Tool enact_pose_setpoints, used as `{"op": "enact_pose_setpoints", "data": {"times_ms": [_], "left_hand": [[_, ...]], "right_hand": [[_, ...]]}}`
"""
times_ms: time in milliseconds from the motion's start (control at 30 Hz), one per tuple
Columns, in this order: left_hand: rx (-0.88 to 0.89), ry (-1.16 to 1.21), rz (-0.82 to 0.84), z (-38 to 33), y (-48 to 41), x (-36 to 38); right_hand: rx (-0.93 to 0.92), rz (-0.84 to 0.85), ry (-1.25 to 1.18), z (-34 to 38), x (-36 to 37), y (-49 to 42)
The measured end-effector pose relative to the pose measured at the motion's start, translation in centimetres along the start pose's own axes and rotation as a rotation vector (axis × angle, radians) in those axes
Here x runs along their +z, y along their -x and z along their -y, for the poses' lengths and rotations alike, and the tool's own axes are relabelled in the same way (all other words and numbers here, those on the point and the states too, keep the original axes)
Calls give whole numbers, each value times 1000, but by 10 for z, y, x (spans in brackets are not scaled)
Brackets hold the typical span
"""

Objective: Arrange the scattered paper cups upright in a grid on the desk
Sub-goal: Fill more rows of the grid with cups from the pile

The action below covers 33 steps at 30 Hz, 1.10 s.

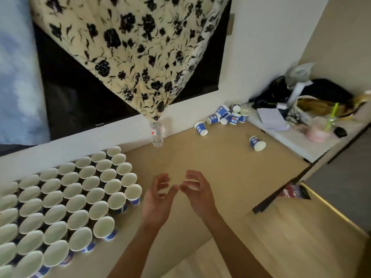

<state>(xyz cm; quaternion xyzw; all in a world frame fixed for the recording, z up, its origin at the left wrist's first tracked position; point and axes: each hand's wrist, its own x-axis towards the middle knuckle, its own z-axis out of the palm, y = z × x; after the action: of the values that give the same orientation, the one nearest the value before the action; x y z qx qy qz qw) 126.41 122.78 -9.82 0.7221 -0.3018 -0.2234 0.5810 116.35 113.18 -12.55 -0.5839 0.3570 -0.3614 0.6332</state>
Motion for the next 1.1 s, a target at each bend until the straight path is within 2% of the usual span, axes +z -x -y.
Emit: {"op": "enact_pose_setpoints", "data": {"times_ms": [200,367,667,900,1100], "left_hand": [[-31,34,42,-16,8,104],[-42,24,49,-37,-5,163],[-72,52,69,-44,-77,245],[-103,66,113,-50,-142,308],[-158,68,66,-53,-175,344]], "right_hand": [[48,-25,76,2,-101,-17],[65,-55,106,13,-158,-44],[101,-101,99,8,-208,-121],[162,-133,261,-5,-260,-195],[196,-140,303,-6,-298,-252]]}}
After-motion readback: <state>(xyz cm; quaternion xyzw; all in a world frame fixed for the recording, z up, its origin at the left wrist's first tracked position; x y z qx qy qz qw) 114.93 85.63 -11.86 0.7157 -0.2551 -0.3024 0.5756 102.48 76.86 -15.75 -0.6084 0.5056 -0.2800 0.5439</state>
